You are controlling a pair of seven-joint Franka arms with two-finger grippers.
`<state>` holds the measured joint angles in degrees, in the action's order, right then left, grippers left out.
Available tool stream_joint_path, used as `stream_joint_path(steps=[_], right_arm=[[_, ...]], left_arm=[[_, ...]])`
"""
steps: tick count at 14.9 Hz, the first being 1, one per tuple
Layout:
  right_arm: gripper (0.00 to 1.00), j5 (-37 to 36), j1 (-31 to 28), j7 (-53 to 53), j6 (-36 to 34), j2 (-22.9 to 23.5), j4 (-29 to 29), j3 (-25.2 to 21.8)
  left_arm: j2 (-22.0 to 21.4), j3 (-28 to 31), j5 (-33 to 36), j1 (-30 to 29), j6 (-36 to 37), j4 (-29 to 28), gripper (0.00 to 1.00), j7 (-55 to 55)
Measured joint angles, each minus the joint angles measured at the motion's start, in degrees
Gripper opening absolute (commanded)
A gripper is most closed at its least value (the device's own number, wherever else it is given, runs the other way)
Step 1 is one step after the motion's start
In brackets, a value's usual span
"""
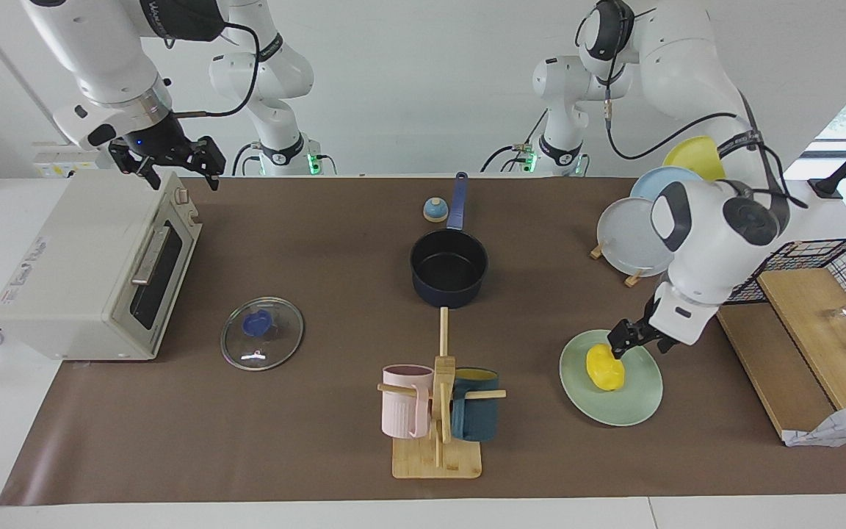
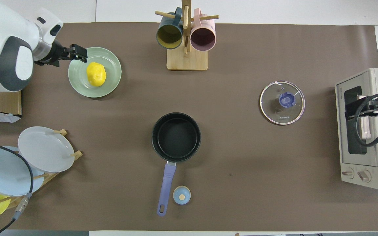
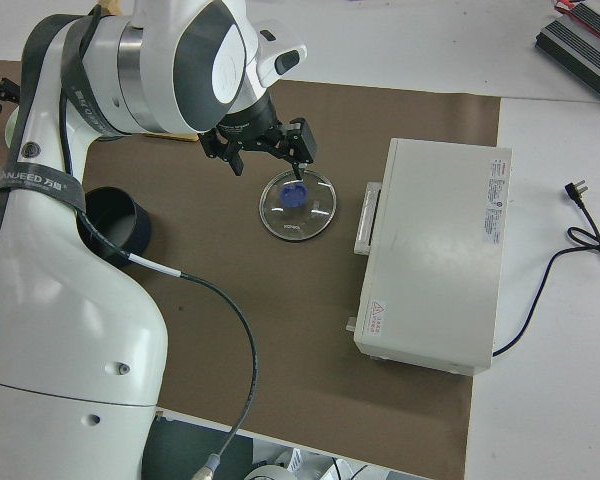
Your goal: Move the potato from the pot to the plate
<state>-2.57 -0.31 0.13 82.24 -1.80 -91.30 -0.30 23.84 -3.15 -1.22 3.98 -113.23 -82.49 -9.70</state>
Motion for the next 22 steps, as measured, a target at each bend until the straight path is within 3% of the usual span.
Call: stream_joint_path(steps=[7, 10, 14, 22], right_arm=[[1.0, 0.0, -0.1, -0.1, 0.4, 0.0, 0.0, -1.5], [1.0, 0.0, -0.1, -0.1, 0.4, 0.0, 0.0, -1.7], [1.0, 0.0, -0.1, -0.1, 0.5, 0.0, 0.0, -1.7], [1.0, 0.1, 0.0, -0.1, 0.5, 0.0, -0.1, -1.6]], left_arm=[[-18.2, 0.0, 0.0, -1.1, 22.2, -0.1, 1.0, 1.7], [-22.7, -0.2, 0.0, -1.1, 24.0, -5.3, 1.0, 3.5], [-24.7, -0.3, 0.0, -1.1, 23.5, -10.6, 1.0, 5.2], [-24.7, -0.3, 0.0, -1.1, 26.5, -8.1, 1.0, 5.9]])
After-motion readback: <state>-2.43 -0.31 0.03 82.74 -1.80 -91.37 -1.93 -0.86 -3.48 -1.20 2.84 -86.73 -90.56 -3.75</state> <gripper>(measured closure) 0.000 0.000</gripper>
